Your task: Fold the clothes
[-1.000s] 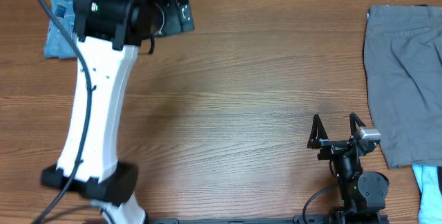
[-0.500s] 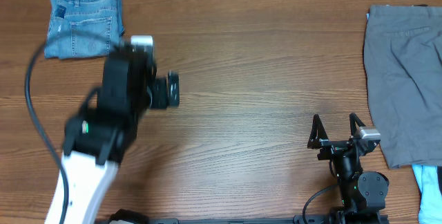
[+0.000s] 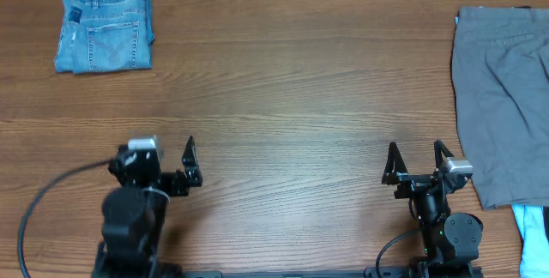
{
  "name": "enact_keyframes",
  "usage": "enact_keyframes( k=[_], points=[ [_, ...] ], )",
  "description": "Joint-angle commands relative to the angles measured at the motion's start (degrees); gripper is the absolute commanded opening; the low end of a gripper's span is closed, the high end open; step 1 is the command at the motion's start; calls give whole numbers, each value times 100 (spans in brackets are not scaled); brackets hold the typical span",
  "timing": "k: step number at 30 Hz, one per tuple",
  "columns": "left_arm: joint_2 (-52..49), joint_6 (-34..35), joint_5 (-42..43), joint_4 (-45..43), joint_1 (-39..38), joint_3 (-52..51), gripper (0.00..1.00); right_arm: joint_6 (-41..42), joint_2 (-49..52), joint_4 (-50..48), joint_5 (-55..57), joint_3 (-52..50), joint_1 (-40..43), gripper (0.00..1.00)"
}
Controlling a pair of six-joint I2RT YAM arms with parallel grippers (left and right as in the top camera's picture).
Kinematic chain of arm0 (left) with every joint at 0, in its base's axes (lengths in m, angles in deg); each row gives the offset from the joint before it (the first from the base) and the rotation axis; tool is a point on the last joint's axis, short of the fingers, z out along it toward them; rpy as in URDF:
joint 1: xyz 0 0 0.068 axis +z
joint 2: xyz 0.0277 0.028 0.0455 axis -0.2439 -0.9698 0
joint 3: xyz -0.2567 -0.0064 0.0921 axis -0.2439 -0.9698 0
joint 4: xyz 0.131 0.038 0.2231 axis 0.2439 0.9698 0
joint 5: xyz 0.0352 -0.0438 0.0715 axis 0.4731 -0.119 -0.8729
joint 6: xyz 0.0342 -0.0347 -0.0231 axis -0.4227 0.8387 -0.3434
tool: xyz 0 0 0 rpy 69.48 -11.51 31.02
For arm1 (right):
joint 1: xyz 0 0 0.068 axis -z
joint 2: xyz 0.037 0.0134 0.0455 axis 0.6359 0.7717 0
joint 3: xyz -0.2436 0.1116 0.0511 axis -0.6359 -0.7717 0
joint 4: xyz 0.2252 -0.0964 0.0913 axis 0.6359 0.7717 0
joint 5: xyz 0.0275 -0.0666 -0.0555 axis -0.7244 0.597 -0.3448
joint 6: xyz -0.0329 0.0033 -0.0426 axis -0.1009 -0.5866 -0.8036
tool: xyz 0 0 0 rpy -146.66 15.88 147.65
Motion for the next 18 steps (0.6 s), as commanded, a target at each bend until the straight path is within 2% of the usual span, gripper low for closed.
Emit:
enact_keyframes(
  k=[1, 9, 18],
  points=[
    [651, -190, 133, -280, 37, -501, 100, -39, -42, -39, 72, -59, 26, 100],
    [1725, -192, 153, -1067, 109, -1338, 100, -39, -42, -39, 72, -57, 28, 100],
    [2087, -192, 181, -2494, 164, -2275, 100, -39, -42, -39, 72, -57, 26, 100]
  ],
)
